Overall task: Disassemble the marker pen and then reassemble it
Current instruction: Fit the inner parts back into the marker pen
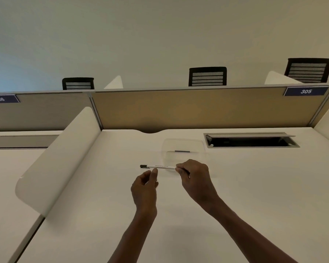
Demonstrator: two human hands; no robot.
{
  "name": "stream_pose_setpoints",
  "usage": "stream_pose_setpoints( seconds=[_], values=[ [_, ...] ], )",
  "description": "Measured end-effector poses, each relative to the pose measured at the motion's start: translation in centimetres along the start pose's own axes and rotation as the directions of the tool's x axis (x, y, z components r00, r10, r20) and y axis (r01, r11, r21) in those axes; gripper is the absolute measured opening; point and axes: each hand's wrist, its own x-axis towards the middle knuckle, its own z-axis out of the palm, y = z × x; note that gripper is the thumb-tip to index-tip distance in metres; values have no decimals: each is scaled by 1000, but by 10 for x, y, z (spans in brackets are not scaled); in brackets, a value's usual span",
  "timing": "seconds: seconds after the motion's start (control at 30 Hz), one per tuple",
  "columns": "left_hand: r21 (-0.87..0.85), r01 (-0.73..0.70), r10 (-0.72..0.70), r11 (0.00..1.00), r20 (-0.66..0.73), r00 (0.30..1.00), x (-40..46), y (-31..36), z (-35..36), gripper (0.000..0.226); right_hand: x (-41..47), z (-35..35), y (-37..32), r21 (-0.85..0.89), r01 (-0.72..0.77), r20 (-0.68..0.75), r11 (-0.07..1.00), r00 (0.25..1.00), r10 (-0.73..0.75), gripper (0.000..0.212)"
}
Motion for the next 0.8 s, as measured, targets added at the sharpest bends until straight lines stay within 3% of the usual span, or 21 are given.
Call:
stream_pose_setpoints(
  seconds=[0.1, 0.2, 0.43, 0.6, 0.7, 0.8],
  values=[
    [-248, 313, -266, 917, 208, 941, -4, 7, 2, 33, 0, 0, 1, 3, 42, 4, 999, 999, -42, 7],
    [-332, 443, -329, 833, 348, 878, -9, 12, 6, 32, -3, 4, 1, 6, 82, 34, 997, 996, -82, 10],
    [-406, 441, -326, 801, 322, 889, -11, 15, 6, 18, -5, 3, 6, 47, 124, 98, 991, 987, -128, 22],
    [-390, 409, -306, 825, 300, 903, -13, 18, 6, 17, -1, 4, 11, -129, 259, 203, 957, 952, -230, 30],
    [-384, 386, -284, 839, 296, 912, -12, 19, 7, 20, 0, 5, 12, -292, 371, 258, 881, 918, -301, 19],
    [-373, 347, -247, 861, 290, 924, -13, 19, 8, 22, -1, 3, 9, -317, 369, 284, 874, 916, -284, 16]
  ],
)
